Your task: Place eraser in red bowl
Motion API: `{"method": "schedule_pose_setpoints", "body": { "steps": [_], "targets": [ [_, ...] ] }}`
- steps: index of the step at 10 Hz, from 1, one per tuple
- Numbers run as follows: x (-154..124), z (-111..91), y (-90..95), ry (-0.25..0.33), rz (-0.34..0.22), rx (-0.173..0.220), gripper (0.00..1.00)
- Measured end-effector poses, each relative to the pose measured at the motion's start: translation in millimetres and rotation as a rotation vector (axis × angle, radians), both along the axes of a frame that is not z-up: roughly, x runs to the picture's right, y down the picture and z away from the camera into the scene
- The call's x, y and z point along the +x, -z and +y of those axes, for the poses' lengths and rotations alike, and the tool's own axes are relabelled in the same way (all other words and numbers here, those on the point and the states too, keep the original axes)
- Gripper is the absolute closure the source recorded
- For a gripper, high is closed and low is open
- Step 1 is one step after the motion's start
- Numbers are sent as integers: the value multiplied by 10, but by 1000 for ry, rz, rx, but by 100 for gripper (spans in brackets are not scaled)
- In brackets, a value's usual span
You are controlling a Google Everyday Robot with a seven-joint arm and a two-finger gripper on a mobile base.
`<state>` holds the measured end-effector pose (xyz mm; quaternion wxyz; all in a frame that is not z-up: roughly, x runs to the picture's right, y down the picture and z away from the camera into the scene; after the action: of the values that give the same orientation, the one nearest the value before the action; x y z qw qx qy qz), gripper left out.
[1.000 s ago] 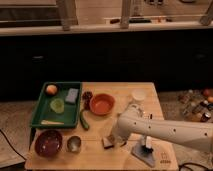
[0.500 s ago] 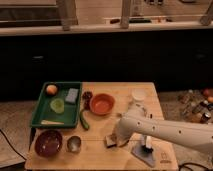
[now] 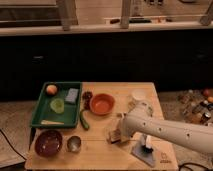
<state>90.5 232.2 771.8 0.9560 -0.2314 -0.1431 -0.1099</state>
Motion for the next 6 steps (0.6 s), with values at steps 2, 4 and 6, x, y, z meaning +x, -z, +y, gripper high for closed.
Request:
{"method": "schedule_pose_setpoints", "body": {
  "steps": [2, 4, 6],
  "targets": [
    [54, -194, 14, -27, -15, 47, 100],
    [68, -322, 35, -56, -49, 77, 100],
    [98, -421, 61, -86, -86, 100, 100]
  ]
}}
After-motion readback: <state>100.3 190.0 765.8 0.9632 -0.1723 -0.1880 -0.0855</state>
